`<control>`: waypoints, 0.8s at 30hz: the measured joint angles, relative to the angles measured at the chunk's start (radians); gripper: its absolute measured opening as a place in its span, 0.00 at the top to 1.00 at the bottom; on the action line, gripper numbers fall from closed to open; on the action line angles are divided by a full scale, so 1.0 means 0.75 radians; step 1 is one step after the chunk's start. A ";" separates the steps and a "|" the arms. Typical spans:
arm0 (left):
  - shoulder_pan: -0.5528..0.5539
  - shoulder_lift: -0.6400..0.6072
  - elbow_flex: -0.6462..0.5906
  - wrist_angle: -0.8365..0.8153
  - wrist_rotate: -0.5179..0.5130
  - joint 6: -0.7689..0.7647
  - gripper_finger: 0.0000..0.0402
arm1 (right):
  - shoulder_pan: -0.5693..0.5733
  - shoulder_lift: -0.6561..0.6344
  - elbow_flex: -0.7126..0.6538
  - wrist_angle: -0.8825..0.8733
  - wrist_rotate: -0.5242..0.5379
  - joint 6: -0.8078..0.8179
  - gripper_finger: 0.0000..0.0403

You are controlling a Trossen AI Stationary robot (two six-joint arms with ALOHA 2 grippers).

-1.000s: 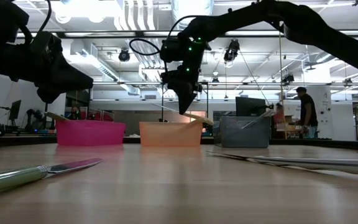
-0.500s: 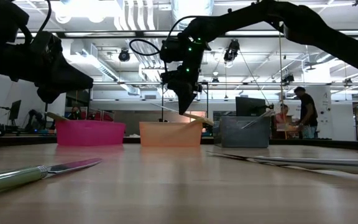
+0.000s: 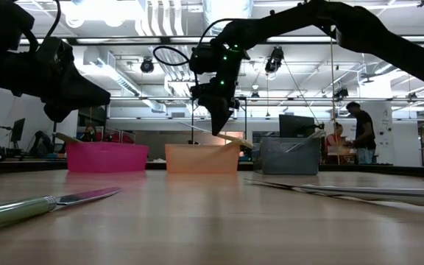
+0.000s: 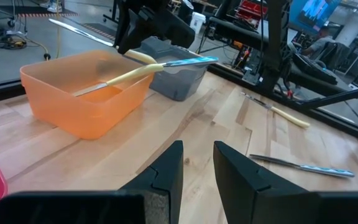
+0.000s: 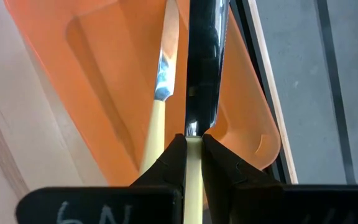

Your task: Sort silverware by color (type)

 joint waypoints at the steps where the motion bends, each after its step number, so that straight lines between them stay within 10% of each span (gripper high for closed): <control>1: 0.000 0.000 0.000 0.000 0.000 -0.005 0.82 | 0.000 0.000 0.000 0.000 0.000 0.007 0.95; 24: 0.000 0.000 0.000 -0.001 0.000 -0.031 0.82 | 0.001 -0.002 0.000 -0.004 0.000 0.007 0.95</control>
